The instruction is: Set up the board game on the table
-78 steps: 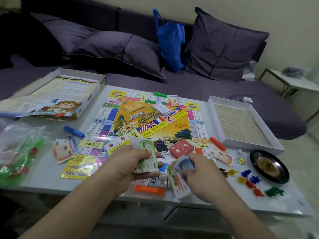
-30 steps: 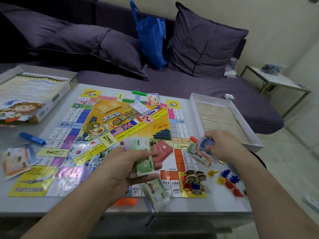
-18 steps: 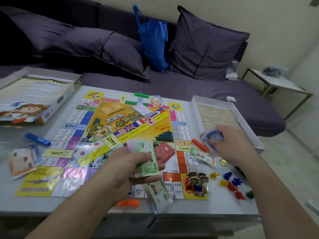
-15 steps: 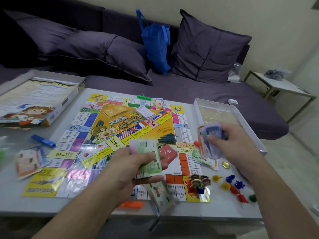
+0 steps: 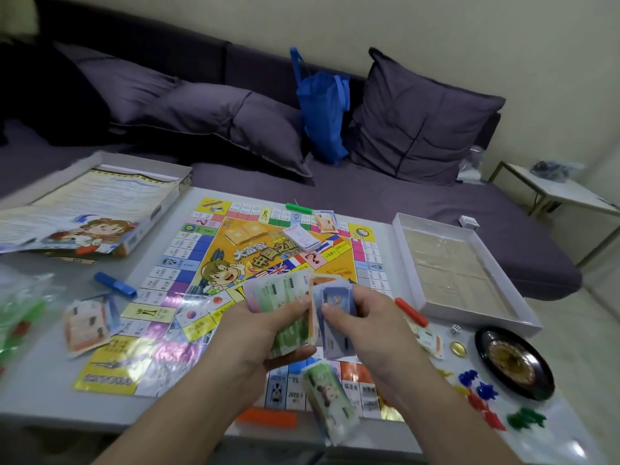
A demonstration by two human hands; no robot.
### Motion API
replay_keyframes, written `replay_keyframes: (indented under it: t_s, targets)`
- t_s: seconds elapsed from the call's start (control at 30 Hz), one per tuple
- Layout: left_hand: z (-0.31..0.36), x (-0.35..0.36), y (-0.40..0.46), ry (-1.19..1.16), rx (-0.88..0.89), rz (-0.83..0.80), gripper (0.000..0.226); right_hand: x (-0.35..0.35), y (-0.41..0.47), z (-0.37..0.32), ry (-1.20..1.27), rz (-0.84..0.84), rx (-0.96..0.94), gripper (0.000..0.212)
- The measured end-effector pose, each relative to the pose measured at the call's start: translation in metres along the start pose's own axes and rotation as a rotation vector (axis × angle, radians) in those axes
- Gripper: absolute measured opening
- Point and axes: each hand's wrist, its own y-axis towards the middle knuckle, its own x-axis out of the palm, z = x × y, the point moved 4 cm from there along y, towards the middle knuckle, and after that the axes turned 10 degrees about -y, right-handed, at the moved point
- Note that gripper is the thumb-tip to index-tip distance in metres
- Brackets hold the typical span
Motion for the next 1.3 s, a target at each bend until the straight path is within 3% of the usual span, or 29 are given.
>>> replay_keyframes:
  t_s: [0.5, 0.67, 0.77, 0.9, 0.97, 1.03, 1.13, 1.3]
  targets:
    - [0.037, 0.017, 0.072, 0.047, -0.047, -0.06, 0.026, 0.006, 0.072, -0.013, -0.027, 0.201, 0.004, 0.01]
    - [0.053, 0.009, 0.114, 0.0, -0.098, -0.041, 0.02, -0.021, 0.183, 0.004, -0.113, 0.351, 0.09, 0.011]
    - [0.057, -0.004, 0.133, -0.017, -0.105, 0.001, 0.019, -0.027, 0.249, 0.017, -0.208, 0.367, 0.196, 0.008]
    - [0.061, -0.014, 0.15, -0.056, -0.085, 0.03, 0.017, -0.02, 0.313, 0.024, -0.32, 0.335, 0.205, 0.033]
    - [0.064, -0.015, 0.152, -0.078, -0.083, 0.025, 0.017, -0.013, 0.335, 0.031, -0.381, 0.324, 0.205, 0.025]
    - [0.066, -0.014, 0.151, -0.089, -0.08, 0.012, 0.017, -0.007, 0.347, 0.039, -0.422, 0.337, 0.205, 0.004]
    - [0.065, -0.015, 0.146, -0.079, -0.068, 0.001, 0.015, -0.006, 0.348, 0.049, -0.42, 0.366, 0.212, 0.011]
    - [0.065, -0.014, 0.135, -0.05, -0.055, -0.009, 0.012, -0.022, 0.296, 0.023, -0.213, 0.334, 0.225, 0.007]
